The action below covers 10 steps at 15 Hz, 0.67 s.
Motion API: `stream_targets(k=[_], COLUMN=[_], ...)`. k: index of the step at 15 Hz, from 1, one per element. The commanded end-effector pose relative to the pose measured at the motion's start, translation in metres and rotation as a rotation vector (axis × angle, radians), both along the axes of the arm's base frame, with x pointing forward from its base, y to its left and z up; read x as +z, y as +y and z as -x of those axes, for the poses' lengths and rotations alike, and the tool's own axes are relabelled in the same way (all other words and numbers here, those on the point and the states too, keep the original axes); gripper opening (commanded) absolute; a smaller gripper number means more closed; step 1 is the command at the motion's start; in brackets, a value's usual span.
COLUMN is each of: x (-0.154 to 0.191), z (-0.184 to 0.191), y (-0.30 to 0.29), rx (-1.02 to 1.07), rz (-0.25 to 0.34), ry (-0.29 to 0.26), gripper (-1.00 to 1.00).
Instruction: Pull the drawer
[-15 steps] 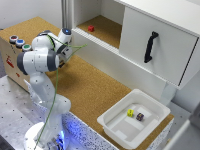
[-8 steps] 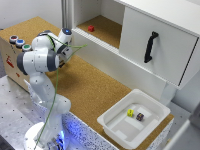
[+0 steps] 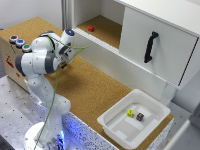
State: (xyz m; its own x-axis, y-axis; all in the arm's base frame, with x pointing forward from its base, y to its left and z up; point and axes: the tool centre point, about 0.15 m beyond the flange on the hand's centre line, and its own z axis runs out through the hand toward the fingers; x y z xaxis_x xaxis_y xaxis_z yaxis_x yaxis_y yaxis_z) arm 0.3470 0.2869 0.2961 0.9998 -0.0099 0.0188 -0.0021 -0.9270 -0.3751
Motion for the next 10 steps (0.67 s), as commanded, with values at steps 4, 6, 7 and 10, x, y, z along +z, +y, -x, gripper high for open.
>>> stream_targets(k=[4, 6, 7, 10], x=[-0.043, -0.044, -0.043, -0.040], z=[-0.010, -0.011, -0.012, -0.013], y=[-0.087, -0.106, -0.114, -0.138], rx=[-0.078, -0.108, -0.121, -0.164], rz=[-0.010, -0.010, -0.008, 0.002], ry=[0.021, 0.019, 0.016, 0.009], gripper=[-1.00, -1.00, -1.00, -1.00])
